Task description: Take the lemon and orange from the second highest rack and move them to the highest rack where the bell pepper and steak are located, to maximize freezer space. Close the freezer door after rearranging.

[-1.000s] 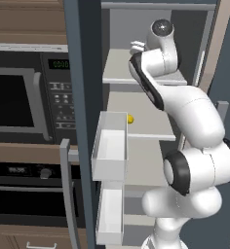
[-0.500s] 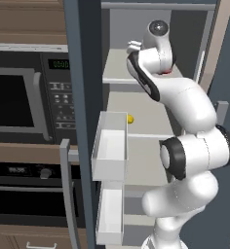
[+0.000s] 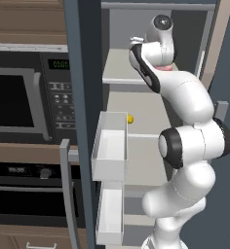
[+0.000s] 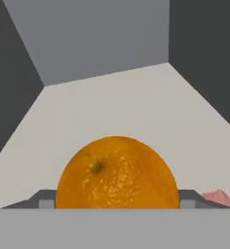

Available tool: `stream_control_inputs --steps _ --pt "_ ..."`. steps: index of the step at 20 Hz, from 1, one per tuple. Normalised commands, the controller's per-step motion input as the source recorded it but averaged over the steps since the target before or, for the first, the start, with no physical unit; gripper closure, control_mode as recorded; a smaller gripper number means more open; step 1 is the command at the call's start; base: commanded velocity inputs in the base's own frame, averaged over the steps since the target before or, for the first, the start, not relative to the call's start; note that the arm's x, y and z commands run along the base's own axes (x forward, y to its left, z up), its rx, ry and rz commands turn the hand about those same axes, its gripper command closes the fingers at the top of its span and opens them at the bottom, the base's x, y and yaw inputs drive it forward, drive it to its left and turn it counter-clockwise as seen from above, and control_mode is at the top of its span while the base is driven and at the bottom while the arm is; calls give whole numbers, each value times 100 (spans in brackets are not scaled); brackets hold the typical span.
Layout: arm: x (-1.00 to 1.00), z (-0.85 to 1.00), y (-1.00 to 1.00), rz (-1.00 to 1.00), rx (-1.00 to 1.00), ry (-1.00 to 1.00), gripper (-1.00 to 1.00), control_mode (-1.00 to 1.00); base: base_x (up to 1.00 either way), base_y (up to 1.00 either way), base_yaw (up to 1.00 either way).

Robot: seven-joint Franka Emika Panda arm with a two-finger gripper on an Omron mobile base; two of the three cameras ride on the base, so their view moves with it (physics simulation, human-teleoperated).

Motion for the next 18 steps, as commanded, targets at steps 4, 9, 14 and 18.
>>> stream_control_inputs --steps 4,9,14,18 --pt "1 -18 0 0 -13 0 -100 -100 0 0 0" --pt "-4 -6 3 0 -11 -2 -100 -100 0 0 0" --pt "-12 -1 7 0 -2 -6 -100 -100 0 0 0" --pt "-9 0 11 0 0 -8 -100 -100 0 0 0"
